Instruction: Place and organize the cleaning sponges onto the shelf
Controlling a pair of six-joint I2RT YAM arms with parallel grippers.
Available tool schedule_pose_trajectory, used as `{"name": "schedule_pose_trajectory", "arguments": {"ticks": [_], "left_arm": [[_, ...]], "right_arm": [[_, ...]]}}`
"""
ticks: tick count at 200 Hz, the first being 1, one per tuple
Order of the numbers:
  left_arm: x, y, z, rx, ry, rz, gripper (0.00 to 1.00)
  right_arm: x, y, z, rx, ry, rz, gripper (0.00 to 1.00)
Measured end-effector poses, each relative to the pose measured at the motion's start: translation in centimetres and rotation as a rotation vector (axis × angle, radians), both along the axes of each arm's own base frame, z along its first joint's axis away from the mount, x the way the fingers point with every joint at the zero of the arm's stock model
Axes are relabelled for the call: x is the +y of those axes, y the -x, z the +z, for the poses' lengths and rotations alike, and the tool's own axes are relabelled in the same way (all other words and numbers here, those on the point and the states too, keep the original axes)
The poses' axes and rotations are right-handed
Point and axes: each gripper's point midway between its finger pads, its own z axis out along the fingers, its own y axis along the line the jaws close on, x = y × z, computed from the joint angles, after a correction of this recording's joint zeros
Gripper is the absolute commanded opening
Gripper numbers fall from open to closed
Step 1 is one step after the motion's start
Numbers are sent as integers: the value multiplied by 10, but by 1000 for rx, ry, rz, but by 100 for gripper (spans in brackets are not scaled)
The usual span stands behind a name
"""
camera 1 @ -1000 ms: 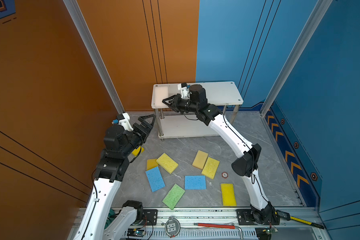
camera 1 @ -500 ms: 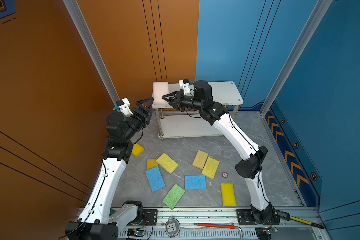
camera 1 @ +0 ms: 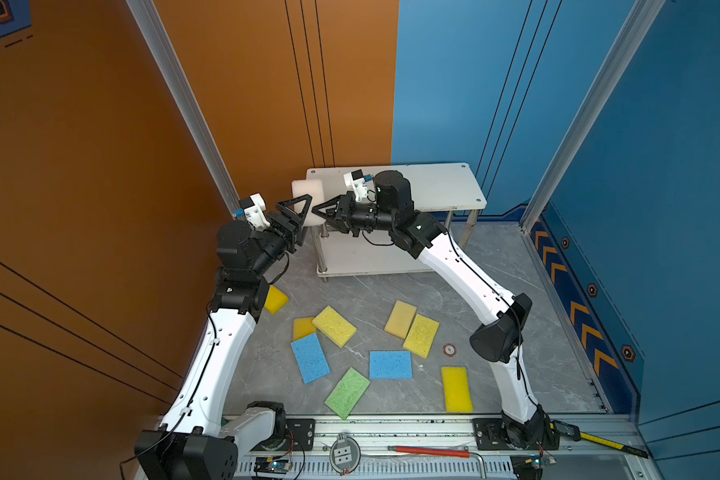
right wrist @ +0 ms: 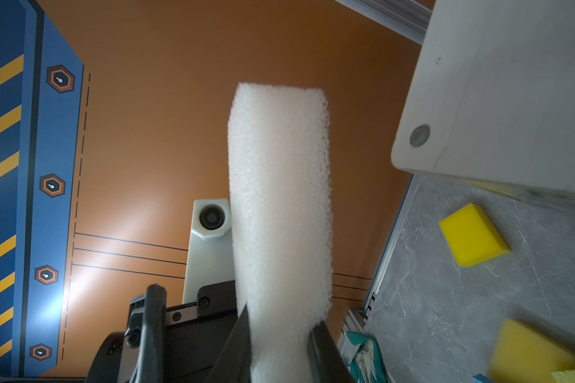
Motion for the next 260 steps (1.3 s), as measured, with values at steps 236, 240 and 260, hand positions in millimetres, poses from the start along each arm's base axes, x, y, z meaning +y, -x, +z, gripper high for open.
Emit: {"name": "schedule_pose_trajectory", "arguments": {"ticks": [236,240,260], "left_arm": [[4,3,-5,17,-32,-3,27],[5,3,-4,19,-38,-3,26],[9,-2,-1,21,-59,-1,26]], "right_arm": [[-20,0,14,-38,7,-61,56],[-20,1,13,-37,9,-60,56],[-25,3,12,-30,17,-63,59]]}}
